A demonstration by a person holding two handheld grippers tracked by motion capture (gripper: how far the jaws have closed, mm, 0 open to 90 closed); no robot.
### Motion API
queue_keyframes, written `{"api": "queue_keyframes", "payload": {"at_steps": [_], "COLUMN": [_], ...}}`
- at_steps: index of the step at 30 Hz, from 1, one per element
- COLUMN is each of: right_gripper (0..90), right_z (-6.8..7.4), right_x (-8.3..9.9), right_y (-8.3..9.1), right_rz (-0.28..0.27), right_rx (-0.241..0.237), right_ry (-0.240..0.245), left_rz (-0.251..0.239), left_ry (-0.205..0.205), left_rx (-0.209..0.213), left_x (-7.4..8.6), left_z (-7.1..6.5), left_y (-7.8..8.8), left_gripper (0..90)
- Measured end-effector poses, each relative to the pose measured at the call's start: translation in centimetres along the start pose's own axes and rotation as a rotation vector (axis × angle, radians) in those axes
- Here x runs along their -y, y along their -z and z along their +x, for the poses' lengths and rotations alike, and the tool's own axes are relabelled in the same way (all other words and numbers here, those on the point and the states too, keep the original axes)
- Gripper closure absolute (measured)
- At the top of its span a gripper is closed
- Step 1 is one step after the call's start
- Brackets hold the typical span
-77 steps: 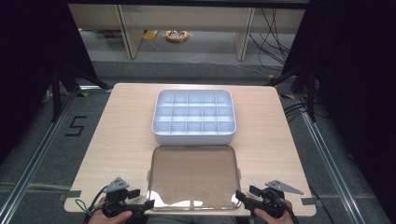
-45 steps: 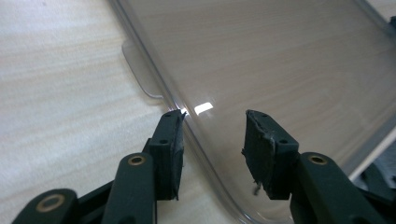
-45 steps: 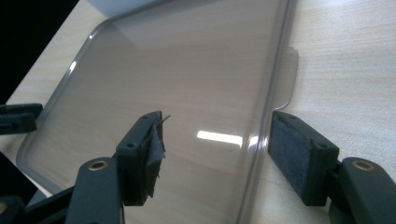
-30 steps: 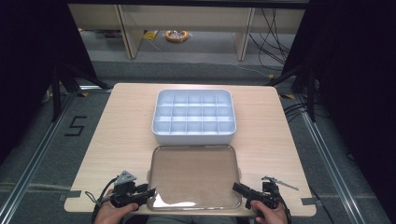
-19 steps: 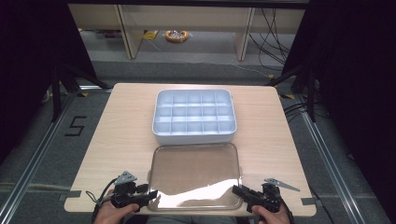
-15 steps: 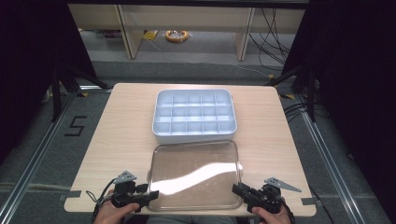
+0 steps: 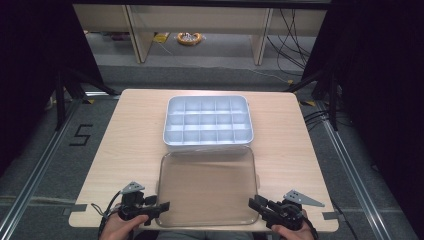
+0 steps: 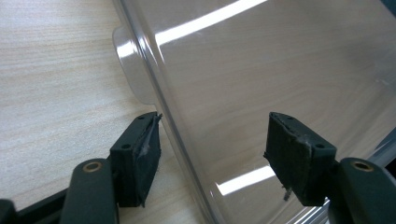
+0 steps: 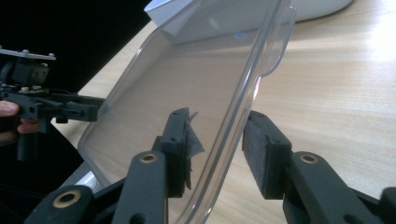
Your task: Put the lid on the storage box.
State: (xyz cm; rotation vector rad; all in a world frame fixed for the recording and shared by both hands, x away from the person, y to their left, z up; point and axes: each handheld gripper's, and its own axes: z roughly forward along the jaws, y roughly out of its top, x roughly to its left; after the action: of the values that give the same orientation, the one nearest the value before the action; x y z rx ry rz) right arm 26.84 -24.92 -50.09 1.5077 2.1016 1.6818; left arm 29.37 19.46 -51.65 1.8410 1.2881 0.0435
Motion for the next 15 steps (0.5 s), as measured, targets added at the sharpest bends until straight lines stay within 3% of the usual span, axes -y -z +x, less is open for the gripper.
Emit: {"api": "queue_keyframes", "payload": {"at_steps": [3, 4, 6, 7, 8, 11, 15], "right_gripper": [63.9, 64.8, 65.0, 65.2, 65.2, 65.2, 65.3], "right_z": [0.29, 0.08, 0.02, -0.04, -0.15, -0.31, -0.06], "right_x": [0.09, 0.05, 0.01, 0.12, 0.18, 0.2, 0.35], "right_y": [-0.01, -0.01, -0.02, 0.04, -0.21, -0.3, -0.48], "right_rz": [0.01, 0.004, 0.004, 0.024, 0.012, 0.015, 0.035], "right_rx": [-0.006, 0.007, 0.007, 0.033, 0.005, 0.013, 0.064], "right_ry": [-0.016, 0.033, 0.048, 0.013, 0.007, -0.003, -0.005], "left_rz": [0.0, -0.007, -0.004, -0.004, -0.004, -0.018, -0.067], "left_ry": [0.005, 0.016, 0.011, 0.011, 0.028, 0.08, 0.032], "left_rx": [-0.001, -0.006, -0.007, -0.018, -0.017, 0.007, -0.004], "left_x": [0.01, 0.02, 0.02, 0.0, -0.05, 0.02, -0.1], "left_z": [-0.03, -0.08, -0.05, 0.09, 0.2, 0.75, 0.37], "left_y": [0.0, -0.01, 0.02, 0.14, 0.18, 0.34, 0.92], "left_gripper": [34.7, 34.1, 37.0, 40.8, 42.5, 49.0, 55.1]}}
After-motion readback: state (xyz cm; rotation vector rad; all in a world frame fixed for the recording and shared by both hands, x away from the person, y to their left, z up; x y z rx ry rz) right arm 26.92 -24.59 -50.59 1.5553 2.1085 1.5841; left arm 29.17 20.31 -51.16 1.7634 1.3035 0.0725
